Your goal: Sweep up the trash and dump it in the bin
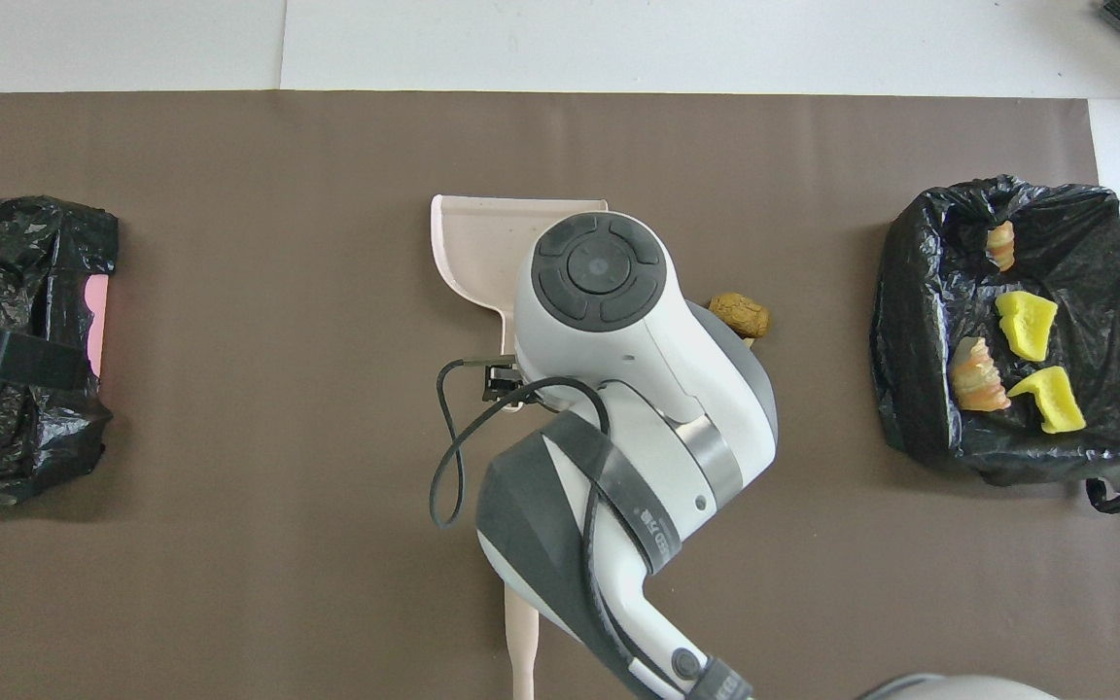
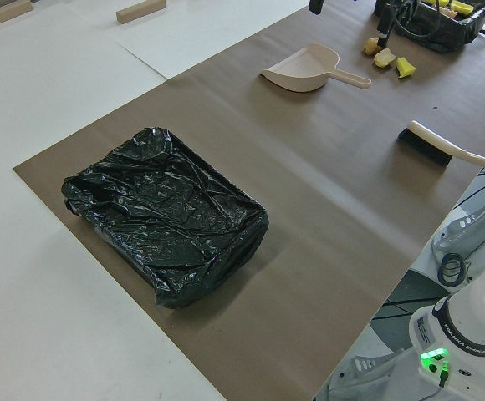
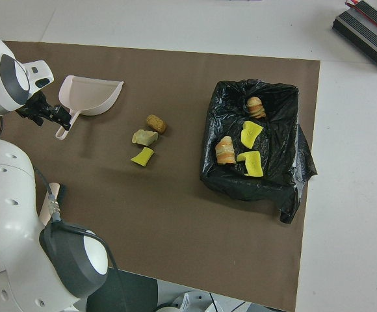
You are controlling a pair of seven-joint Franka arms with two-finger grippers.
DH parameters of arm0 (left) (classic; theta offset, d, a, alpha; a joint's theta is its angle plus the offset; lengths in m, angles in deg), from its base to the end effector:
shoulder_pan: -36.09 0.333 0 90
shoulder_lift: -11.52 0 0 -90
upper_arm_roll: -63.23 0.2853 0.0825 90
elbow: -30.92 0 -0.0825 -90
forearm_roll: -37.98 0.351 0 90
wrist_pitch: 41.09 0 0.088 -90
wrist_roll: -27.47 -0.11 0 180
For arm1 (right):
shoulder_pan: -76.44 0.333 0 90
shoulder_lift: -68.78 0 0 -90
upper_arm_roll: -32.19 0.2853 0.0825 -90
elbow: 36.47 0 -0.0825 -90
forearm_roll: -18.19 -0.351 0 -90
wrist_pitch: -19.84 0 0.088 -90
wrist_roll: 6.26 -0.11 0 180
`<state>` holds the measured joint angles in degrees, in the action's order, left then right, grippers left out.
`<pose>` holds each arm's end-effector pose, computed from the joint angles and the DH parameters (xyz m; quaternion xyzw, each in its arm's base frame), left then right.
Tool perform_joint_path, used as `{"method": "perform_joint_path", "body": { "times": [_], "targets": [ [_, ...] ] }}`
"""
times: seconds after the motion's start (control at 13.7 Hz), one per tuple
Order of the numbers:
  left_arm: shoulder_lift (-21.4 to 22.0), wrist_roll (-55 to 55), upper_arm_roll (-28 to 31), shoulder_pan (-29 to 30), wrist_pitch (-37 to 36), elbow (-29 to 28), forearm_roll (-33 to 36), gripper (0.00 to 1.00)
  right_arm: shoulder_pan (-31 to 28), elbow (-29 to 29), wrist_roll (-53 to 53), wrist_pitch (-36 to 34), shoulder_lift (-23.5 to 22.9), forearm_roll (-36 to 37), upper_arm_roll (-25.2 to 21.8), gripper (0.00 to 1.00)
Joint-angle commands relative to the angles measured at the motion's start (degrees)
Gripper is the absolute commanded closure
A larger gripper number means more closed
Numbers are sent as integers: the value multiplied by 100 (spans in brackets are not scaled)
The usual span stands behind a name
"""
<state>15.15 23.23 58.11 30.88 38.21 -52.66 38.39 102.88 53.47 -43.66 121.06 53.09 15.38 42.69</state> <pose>0.4743 -0.0873 0.6543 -0.9920 0.1261 0.0055 0.0066 0.4794 0.3534 0.4566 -0.9981 0.0121 0.0582 0.0168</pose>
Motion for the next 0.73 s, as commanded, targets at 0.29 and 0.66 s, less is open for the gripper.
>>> {"method": "perform_joint_path", "body": {
  "times": [0.29,0.66],
  "targets": [
    [85,29,-32,-77,6,-44,-50,0,809,3543,-223,1162,2259,-1098,14,0],
    [208,116,-164,-410,891,-605,-59,0,1915,4435,-907,1760,2333,-1134,22,0]
  ]
}}
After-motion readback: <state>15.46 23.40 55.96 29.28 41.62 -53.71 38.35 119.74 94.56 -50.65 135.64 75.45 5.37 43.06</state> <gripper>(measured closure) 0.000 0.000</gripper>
